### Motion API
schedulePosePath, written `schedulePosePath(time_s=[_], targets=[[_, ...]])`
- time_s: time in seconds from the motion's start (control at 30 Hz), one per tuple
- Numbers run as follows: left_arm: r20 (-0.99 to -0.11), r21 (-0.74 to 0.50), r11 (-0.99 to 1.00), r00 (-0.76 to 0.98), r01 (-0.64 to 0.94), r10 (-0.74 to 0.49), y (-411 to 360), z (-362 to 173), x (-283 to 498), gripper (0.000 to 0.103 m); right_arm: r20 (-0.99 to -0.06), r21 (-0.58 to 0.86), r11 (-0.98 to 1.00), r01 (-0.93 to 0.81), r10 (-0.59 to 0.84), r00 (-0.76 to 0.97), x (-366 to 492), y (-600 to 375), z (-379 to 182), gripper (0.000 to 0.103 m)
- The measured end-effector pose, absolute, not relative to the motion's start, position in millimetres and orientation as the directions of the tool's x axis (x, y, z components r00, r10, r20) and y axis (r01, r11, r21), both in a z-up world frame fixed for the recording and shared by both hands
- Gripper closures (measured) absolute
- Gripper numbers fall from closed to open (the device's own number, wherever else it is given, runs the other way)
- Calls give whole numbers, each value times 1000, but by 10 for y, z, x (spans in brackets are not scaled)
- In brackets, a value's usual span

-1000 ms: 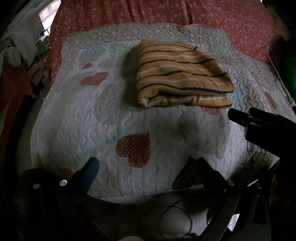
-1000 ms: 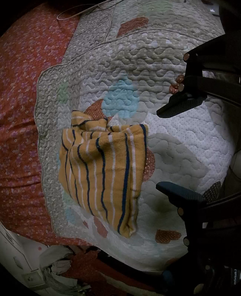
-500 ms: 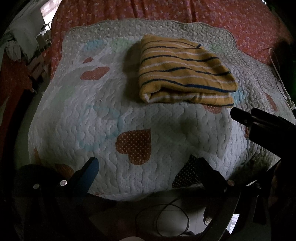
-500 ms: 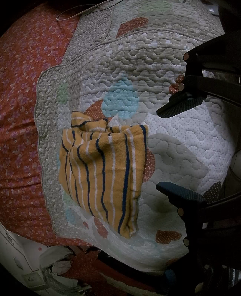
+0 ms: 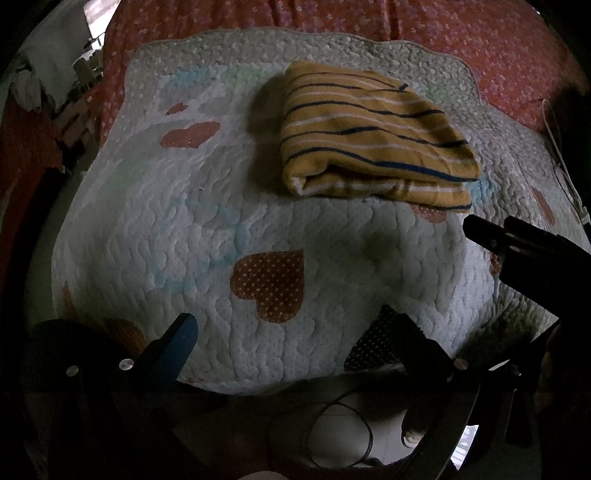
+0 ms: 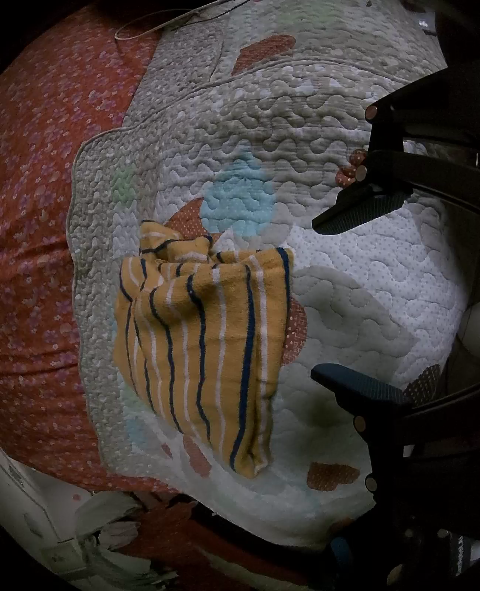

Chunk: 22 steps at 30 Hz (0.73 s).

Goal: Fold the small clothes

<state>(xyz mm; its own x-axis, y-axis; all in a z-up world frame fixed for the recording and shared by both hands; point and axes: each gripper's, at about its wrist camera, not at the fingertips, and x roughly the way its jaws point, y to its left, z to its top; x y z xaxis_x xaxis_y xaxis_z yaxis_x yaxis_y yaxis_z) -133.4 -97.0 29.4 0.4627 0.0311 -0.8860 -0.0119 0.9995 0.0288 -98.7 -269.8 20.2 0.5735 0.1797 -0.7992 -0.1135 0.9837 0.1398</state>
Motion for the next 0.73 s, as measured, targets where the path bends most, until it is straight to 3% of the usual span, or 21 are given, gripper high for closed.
schedulePosePath(time_s=[0.5,0.73], targets=[[-908,-67,994,418,-83,-26,-746,224,-1216,0,-795,80,985,-153,156,587,-1023,-2573,223,26],[-910,-43,994,416,-101,3,-694,170,-1207,0,-798,52,984,-173,145,585,-1022,-2508,199,25]])
